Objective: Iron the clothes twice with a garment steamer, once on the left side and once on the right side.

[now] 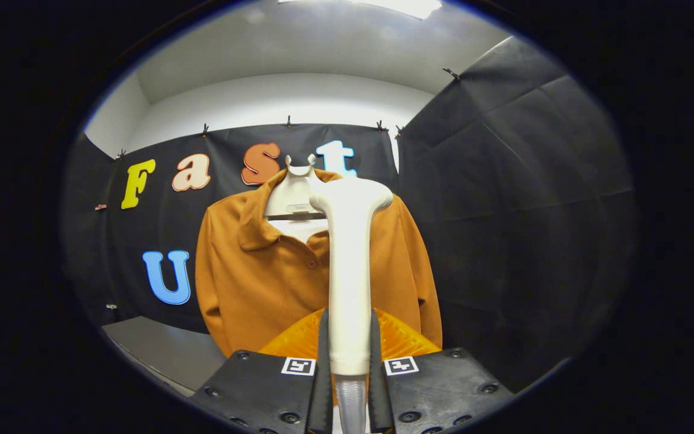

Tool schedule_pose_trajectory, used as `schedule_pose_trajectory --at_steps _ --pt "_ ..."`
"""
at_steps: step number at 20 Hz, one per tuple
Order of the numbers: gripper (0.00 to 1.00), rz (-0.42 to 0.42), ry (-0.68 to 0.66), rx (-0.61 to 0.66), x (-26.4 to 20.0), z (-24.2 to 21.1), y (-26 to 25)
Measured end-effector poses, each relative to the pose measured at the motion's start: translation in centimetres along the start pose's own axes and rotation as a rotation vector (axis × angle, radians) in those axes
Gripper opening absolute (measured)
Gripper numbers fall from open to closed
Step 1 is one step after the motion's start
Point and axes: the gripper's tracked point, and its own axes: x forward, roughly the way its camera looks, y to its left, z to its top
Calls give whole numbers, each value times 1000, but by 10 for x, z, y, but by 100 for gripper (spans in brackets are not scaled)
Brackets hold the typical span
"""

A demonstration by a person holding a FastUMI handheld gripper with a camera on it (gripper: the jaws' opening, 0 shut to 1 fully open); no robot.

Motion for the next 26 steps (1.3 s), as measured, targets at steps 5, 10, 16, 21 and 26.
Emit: schedule_pose_trajectory --at_steps 5,10,16,21,26 --pt "27 10 59 18 18 -38 -9" --pt "27 18 119 27 15 -74 -14" --pt "27 1 226 16 0 -129 -22" --pt "27 -20 318 23 -22 -174 -27" --pt "27 -55 408 -12 -38 -216 -37"
